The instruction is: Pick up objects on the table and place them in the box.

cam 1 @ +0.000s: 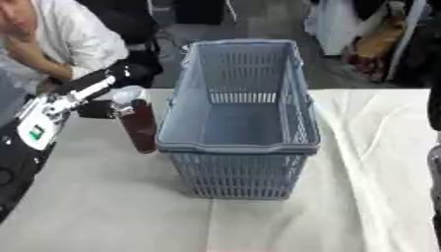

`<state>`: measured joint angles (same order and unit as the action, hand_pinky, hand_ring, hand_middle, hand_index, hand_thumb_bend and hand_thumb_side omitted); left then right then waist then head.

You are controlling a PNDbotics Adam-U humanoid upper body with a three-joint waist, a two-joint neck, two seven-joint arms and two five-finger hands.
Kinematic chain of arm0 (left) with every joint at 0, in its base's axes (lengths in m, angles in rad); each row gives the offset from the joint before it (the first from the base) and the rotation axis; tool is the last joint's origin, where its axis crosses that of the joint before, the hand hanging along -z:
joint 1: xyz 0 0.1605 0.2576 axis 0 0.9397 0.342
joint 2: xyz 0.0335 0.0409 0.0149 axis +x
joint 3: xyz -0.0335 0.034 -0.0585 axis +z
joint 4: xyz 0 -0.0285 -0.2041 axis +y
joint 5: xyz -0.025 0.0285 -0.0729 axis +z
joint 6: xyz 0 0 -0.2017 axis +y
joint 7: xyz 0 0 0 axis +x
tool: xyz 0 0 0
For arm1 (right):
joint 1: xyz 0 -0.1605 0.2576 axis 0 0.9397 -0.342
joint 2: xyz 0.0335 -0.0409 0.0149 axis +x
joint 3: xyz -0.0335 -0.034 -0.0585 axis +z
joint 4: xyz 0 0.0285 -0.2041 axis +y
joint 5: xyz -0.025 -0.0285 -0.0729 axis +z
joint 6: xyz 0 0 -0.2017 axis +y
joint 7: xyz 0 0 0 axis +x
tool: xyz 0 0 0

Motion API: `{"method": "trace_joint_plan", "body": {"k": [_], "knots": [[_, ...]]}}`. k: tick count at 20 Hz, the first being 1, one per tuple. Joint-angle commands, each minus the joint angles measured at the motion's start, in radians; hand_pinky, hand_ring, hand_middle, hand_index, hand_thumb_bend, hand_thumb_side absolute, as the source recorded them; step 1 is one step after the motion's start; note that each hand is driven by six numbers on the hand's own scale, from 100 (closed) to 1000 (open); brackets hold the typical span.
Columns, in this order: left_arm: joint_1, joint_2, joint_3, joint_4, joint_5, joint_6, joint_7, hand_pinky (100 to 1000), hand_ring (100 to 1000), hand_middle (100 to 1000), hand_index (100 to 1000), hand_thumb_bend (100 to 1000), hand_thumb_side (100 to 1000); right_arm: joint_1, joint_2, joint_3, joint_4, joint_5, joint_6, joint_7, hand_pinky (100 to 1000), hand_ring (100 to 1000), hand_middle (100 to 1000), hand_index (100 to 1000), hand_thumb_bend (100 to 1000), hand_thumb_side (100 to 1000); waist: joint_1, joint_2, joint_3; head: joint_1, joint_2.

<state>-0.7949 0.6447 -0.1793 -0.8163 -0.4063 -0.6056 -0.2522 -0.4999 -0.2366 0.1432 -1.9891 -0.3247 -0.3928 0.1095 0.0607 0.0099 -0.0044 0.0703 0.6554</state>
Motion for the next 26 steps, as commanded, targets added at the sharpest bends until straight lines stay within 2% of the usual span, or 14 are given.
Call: {"method": "trace_joint_plan", "body": {"k": [1, 11, 26], "knots": [[-0.034, 0.017, 0.019, 0.003, -0.011, 0.003, -0.011, 1000, 927, 998, 1000, 1000, 786, -0.023, 0.002, 0.002, -0.011, -0.005, 0.0, 0.004, 296, 495, 610, 817, 100, 1000, 0.001, -0.008, -0.001, 0.015, -0.004], [-0.067, 0.02, 0.032, 0.038, -0.059, 0.022, -0.042, 1000, 936, 1000, 1000, 1000, 783, -0.028, 0.007, 0.002, -0.011, -0.008, 0.005, 0.009, 297, 494, 610, 818, 100, 1000, 0.003, -0.003, -0.006, 0.027, -0.005], [-0.077, 0.013, 0.059, 0.09, -0.116, 0.018, -0.048, 1000, 943, 1000, 1000, 1000, 766, -0.046, 0.025, 0.006, -0.011, -0.014, 0.01, 0.012, 301, 495, 610, 817, 100, 1000, 0.003, 0.011, -0.026, 0.049, -0.025]]}}
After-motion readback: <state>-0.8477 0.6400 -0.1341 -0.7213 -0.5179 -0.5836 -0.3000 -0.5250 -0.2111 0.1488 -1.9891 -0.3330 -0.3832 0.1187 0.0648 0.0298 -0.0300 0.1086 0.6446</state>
